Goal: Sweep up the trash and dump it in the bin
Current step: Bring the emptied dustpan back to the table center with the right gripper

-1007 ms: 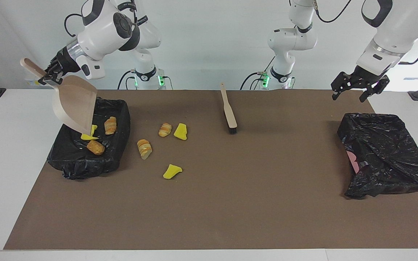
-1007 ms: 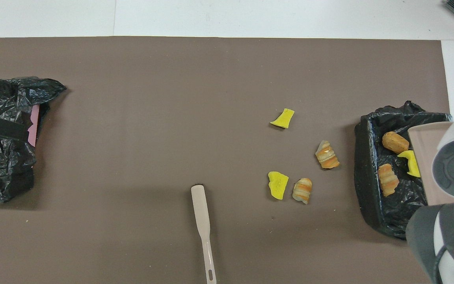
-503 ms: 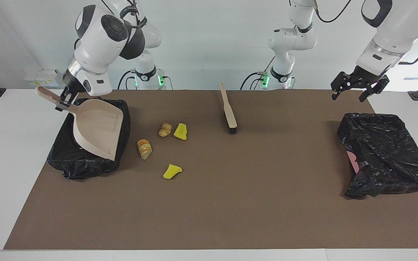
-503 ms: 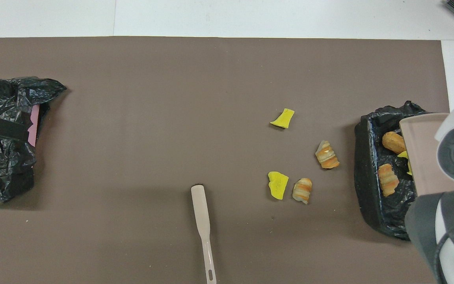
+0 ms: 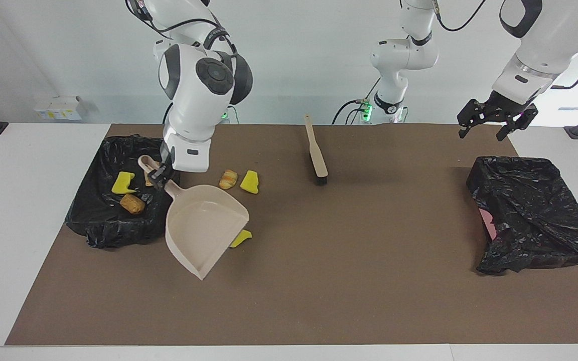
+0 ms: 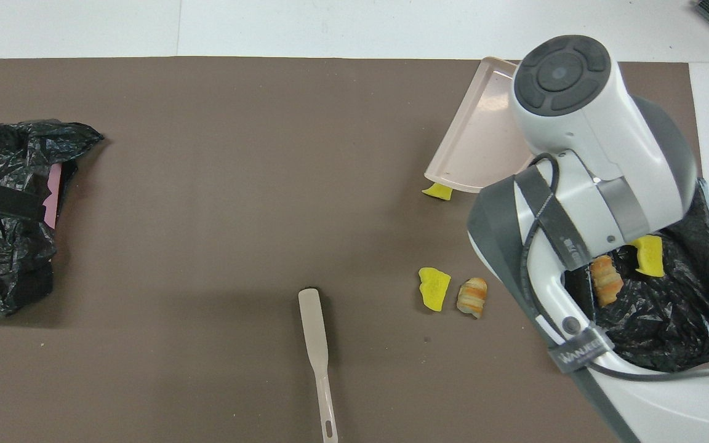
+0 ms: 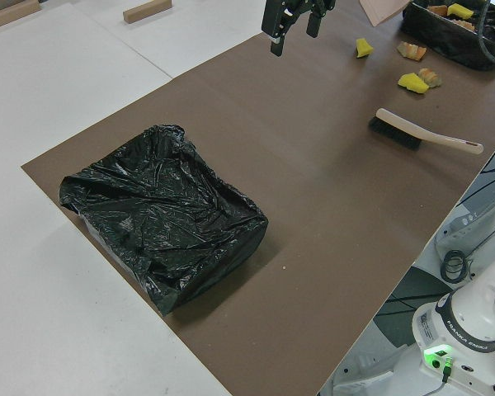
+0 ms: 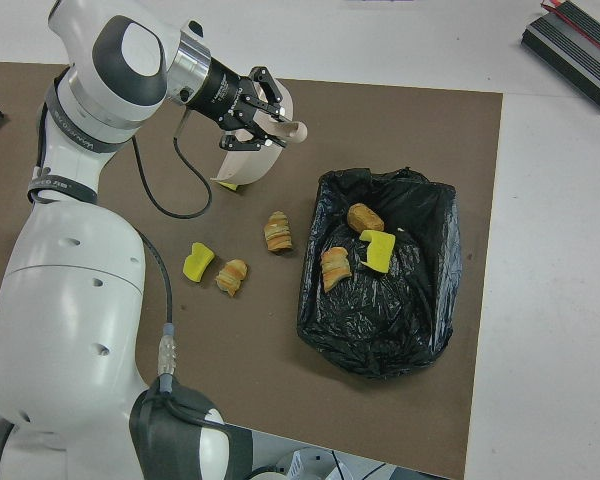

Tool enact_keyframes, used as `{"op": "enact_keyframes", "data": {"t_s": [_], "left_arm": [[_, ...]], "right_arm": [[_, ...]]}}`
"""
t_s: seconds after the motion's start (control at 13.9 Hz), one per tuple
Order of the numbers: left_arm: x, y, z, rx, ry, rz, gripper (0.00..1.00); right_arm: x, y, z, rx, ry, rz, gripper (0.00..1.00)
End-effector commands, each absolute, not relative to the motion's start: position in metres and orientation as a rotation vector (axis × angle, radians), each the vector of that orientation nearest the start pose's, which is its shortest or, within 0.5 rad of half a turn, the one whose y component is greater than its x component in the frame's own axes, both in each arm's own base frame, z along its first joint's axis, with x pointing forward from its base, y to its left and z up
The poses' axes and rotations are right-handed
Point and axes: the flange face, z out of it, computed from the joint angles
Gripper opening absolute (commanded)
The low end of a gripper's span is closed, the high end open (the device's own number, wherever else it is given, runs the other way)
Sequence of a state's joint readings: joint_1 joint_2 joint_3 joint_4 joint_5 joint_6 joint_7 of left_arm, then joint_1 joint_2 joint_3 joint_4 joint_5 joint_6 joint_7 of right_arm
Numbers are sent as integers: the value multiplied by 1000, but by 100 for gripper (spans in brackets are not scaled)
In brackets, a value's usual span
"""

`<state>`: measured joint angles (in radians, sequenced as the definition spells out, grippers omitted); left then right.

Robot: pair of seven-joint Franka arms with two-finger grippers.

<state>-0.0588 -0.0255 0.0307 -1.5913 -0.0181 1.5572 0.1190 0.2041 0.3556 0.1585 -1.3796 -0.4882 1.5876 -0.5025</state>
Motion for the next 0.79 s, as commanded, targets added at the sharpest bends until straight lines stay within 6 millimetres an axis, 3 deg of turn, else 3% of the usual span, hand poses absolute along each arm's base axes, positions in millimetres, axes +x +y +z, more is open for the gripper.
{"op": "enact_keyframes", "data": {"t_s": [0.0,0.22,0.43,0.58,0.72], "left_arm": [[538,-15,631,-3135,248,24,100],[538,-15,630,-3135,248,31,100],[535,-15,630,-3136,251,36,100],[532,-16,628,-3136,253,43,100],[530,-17,628,-3134,258,43,100]], "right_arm": [[645,208,505,-3269,-1086,194,0],[650,257,481,-3252,-646,136,0],[642,313,458,-3191,-252,83,0],[629,360,436,-3165,-79,66,0],[624,384,418,-3129,1,74,0]]}}
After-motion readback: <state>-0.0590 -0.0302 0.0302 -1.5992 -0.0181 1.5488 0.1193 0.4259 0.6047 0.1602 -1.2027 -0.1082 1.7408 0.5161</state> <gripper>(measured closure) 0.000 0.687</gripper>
